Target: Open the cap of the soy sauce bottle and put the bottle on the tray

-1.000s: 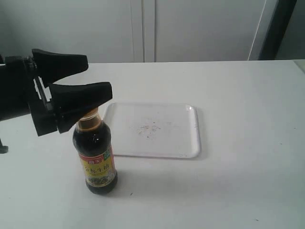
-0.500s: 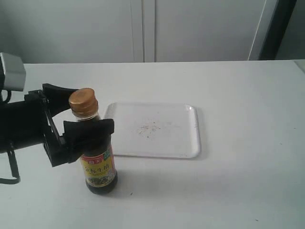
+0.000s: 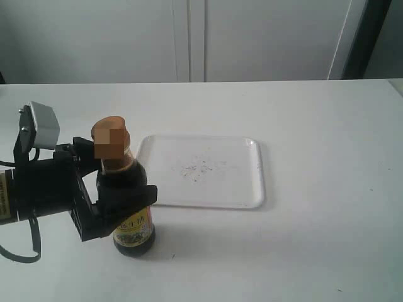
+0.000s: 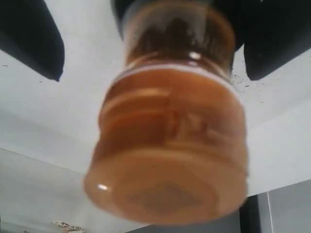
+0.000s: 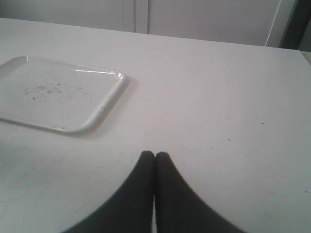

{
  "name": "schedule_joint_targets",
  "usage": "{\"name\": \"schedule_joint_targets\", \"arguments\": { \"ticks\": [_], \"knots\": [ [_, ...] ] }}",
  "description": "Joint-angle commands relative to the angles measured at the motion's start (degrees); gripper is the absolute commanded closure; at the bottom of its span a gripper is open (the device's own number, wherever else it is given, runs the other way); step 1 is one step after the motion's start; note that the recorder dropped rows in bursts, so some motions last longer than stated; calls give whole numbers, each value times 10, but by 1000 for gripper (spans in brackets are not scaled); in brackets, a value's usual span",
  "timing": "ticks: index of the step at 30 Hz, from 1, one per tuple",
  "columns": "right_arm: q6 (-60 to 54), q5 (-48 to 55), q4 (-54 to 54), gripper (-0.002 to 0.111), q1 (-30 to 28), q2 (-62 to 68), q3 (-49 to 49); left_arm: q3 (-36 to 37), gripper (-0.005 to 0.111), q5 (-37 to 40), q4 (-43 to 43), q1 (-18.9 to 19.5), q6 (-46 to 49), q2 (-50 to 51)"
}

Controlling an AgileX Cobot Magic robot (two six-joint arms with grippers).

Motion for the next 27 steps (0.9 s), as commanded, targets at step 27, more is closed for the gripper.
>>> {"name": "schedule_joint_targets", "arguments": {
  "ticks": [27],
  "knots": [
    [2,-2,1,108,0,-4,3,4,17,-8,0,-1,88,102]
  ]
}}
